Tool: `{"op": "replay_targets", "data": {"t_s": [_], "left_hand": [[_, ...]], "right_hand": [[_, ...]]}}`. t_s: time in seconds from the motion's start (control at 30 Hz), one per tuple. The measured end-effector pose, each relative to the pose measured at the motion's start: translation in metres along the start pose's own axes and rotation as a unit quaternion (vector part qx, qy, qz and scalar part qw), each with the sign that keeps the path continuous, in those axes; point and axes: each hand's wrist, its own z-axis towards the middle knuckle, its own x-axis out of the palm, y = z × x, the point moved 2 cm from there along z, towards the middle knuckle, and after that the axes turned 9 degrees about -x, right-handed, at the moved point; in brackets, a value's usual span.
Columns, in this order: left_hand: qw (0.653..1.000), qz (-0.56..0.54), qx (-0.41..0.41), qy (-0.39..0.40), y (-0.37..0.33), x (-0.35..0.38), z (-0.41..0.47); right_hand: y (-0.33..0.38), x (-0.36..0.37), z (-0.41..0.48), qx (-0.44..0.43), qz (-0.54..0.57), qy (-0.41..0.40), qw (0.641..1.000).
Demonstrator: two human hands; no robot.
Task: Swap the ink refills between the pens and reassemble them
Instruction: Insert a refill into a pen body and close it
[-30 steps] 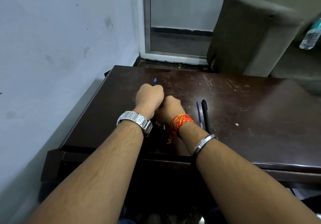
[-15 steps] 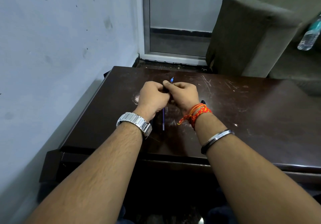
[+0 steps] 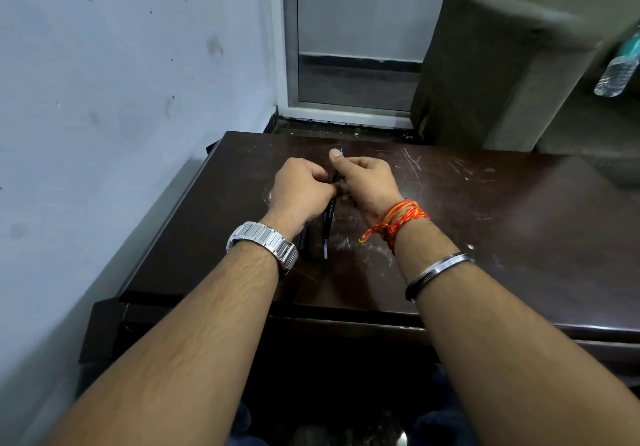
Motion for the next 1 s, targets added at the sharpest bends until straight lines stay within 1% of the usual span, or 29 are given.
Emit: {"op": "replay_targets", "data": {"t_s": [0.17, 0.33, 0.47, 0.5, 0.6, 0.7, 0.8, 0.87, 0.9, 1.0], "left_hand": [[1.0, -0.002, 0.005, 0.003, -0.002, 0.0027, -0.0033], [1.0, -0.008, 0.006, 0.006, -0.0029, 0.0027, -0.0026], [1.0, 0.003, 0.007, 0.011, -0.002, 0.0045, -0.0028], [1.0, 0.001, 0.005, 0.012, -0.0016, 0.0048, -0.0029], [1.0, -0.003, 0.001, 0.013, -0.0011, 0.0051, -0.0027], [1.0, -0.003, 0.004, 0.011, -0.0018, 0.0052, -0.0025], [1.0, 0.007, 0.007, 0.011, -0.0021, 0.0053, -0.0028], [1.0, 0.008, 0.01, 0.007, -0.0017, 0.0057, -0.0023], [1.0, 0.006, 0.009, 0.005, -0.0018, 0.0055, -0.0023], [1.0, -0.005, 0.005, 0.004, -0.0013, 0.0053, -0.0024]], "right_hand": [[-0.0011, -0.0069, 0.0013, -0.023, -0.035, -0.018, 0.999], [0.0009, -0.0074, 0.0048, 0.0, 0.016, -0.023, 1.0], [0.0014, -0.0076, 0.0011, -0.023, -0.049, -0.019, 0.998], [0.0012, -0.008, 0.0012, -0.026, -0.05, -0.014, 0.998], [0.0035, -0.0088, 0.0033, -0.004, -0.005, -0.009, 1.0], [0.0029, -0.0077, 0.0066, 0.014, 0.009, -0.014, 1.0], [0.0017, -0.0059, 0.0027, 0.011, -0.029, -0.004, 1.0], [0.0006, -0.008, 0.0012, -0.005, -0.067, -0.012, 0.998], [0.0005, -0.0091, 0.0011, -0.012, -0.069, -0.012, 0.997], [0.0031, -0.0098, 0.0015, -0.01, -0.028, -0.002, 1.0]]}}
